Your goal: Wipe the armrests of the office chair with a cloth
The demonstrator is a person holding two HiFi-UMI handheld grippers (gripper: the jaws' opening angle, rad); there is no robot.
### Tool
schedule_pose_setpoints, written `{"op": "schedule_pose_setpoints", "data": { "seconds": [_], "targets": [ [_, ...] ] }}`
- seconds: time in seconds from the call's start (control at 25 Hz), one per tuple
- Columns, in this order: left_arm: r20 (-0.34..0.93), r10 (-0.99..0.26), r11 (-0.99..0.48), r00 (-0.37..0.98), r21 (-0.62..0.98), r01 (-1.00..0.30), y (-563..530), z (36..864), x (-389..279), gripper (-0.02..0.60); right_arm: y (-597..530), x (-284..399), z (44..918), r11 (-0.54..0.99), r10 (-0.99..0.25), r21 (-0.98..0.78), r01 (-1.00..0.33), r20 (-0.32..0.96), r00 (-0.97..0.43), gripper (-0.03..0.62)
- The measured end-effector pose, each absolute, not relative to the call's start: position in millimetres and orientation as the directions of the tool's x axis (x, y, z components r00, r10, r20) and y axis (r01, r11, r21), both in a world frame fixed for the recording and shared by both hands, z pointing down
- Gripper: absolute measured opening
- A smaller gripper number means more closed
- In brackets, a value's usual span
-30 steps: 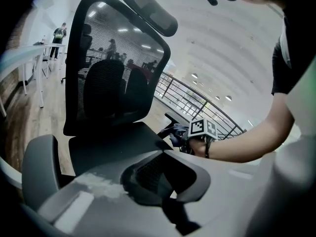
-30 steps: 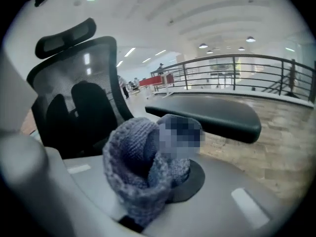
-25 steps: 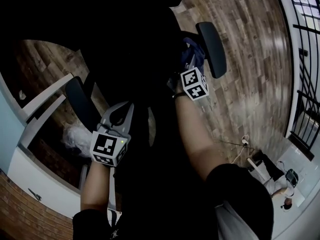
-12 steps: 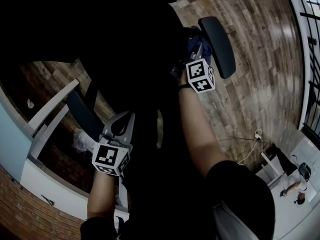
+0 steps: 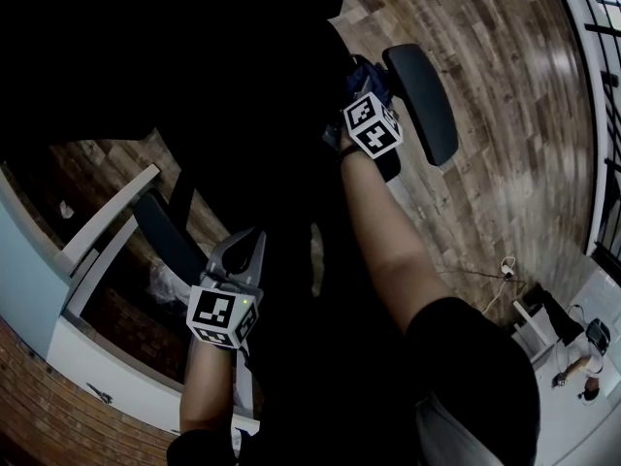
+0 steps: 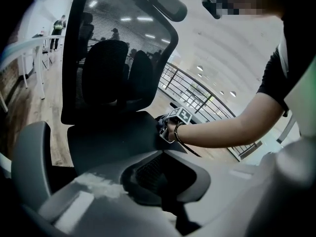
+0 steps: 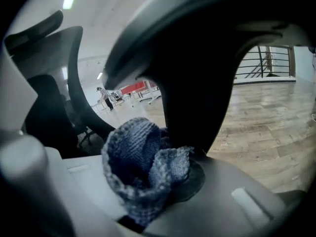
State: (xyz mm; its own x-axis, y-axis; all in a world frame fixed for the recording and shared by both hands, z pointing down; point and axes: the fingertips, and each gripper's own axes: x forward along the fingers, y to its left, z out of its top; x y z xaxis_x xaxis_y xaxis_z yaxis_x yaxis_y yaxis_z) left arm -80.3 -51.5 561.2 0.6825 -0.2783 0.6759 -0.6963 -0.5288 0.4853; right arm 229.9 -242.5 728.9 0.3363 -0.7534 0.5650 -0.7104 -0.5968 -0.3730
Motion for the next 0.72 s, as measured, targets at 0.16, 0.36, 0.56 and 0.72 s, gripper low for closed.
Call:
{"op": "schedule_pose_setpoints", "data": {
  "seconds": [0.16,0.36,0.56,0.72],
  "targets": [
    [0.683,-0.283,-0.516,0.673,0.483,-0.707,-53.5,562.1,-81.6,0.006,-247.0,226.9,761.0,-0.626,-0.687,-0.331,-0.706,0.663,0.298,0.048],
    [0.684,-0.292,-0.51,0.668,0.48,-0.714,-54.8,547.0,-79.8,0.006,-238.9,228.9,755.9,-0.637,-0.671,-0.339,-0.693,0.686,0.281,0.048],
    [0.648,-0.294,-0.538,0.703,0.496,-0.682,-56.4,528.9,-70.2,0.006,-223.9,234.7,725.6,-0.639,-0.712,-0.398,-0.658,0.629,0.311,0.048],
    [0.639,-0.298,-0.552,0.709,0.491,-0.674,-52.9,506.4,-66.7,0.006,-194.0,237.0,680.2,-0.685,-0.724,-0.495,-0.534,0.543,0.425,0.048]
  ]
}}
